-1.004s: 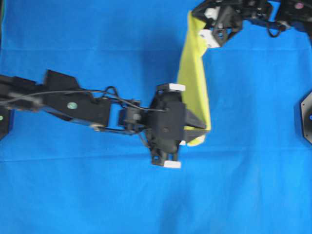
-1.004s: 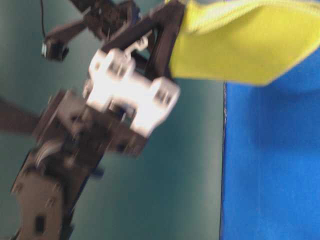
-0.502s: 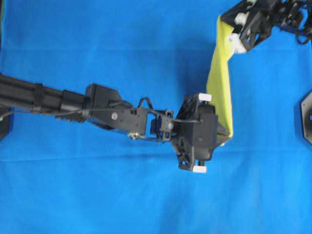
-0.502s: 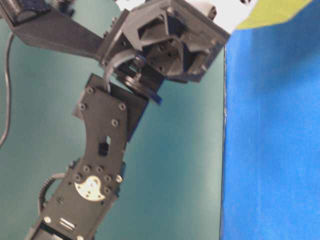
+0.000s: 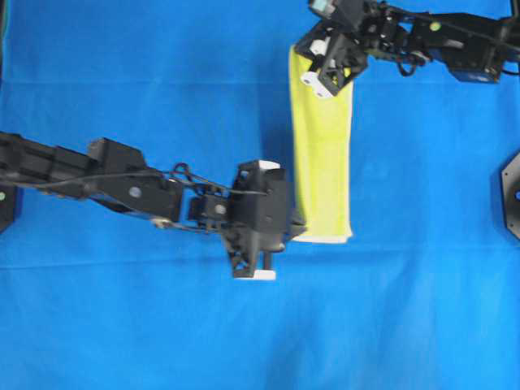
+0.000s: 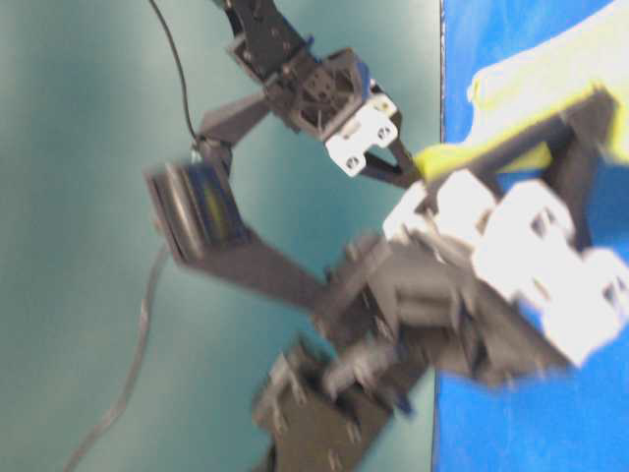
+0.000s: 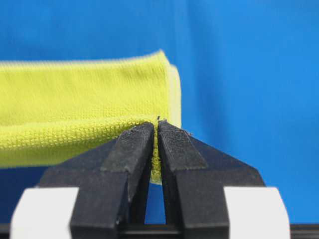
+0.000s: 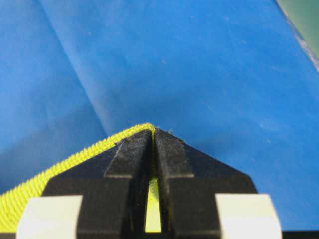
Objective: Fold the yellow towel.
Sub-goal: 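Lay the strip down vertically and open both grippers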
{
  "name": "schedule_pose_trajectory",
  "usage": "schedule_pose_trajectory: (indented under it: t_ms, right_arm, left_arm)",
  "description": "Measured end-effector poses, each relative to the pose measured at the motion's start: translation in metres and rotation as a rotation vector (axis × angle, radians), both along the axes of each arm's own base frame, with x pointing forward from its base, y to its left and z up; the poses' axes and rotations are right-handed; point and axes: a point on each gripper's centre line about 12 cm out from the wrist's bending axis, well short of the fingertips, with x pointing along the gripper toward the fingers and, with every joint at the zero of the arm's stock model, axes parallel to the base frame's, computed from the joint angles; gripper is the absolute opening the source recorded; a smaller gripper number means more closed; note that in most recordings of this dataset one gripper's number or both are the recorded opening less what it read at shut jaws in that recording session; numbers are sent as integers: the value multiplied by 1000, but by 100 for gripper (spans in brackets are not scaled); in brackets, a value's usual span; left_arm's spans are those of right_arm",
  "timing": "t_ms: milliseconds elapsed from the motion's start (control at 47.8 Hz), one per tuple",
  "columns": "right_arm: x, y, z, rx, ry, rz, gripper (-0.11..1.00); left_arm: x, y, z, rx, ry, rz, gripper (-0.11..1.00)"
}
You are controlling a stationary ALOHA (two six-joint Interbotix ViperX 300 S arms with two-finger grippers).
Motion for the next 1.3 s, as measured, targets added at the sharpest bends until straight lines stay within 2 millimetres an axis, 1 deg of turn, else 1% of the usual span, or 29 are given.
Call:
schedule_pose_trajectory:
  t_ms: [84, 167, 418, 544, 586, 628, 649, 690, 816, 858, 879, 921, 1025, 1192, 1297]
  right_arm:
    - [4, 1, 2, -5, -6, 7, 3]
    - [5, 2, 3, -8, -6, 14, 3]
    - [11, 9, 3, -49, 10, 73, 3]
    - [13, 9, 4, -57, 5, 79, 3]
    - [13, 9, 4, -58, 7, 81, 4]
    - [13, 10, 4, -60, 7, 83, 5]
    - [13, 9, 4, -61, 9, 84, 8]
    - [13, 10, 4, -68, 9, 91, 19]
    - [14, 11, 4, -84, 16, 107, 56]
    - [14, 11, 4, -87, 18, 110, 64]
    - [13, 10, 4, -87, 20, 109, 65]
    - [14, 11, 4, -90, 20, 113, 63]
    - [14, 11, 4, -91, 22, 116, 58]
    - [13, 14, 9, -94, 18, 119, 58]
    - [7, 24, 17, -97, 16, 131, 58]
  left_arm:
    - [-9, -2, -3, -1, 11, -4, 4]
    - [-12, -2, -3, -1, 11, -6, 4]
    - [-12, -5, -3, 1, 5, -13, 4]
    - [-12, -5, -3, 1, 5, -15, 5]
    - [-12, -5, -3, 2, 4, -14, 8]
    - [-12, -5, -3, 2, 4, -16, 16]
    - [-12, -5, -3, 1, 5, -15, 22]
    - [-12, -7, -2, 1, 3, -18, 33]
    - [-13, -9, -3, 10, 11, -29, 67]
    - [-14, -9, -3, 13, 21, -31, 75]
    - [-15, -10, -2, 14, 26, -33, 78]
    - [-16, -10, 0, 15, 38, -33, 80]
    - [-20, -9, 10, 16, 55, -33, 77]
    - [-32, -8, 30, 7, 73, -30, 76]
    - [-47, -7, 37, 8, 113, -33, 76]
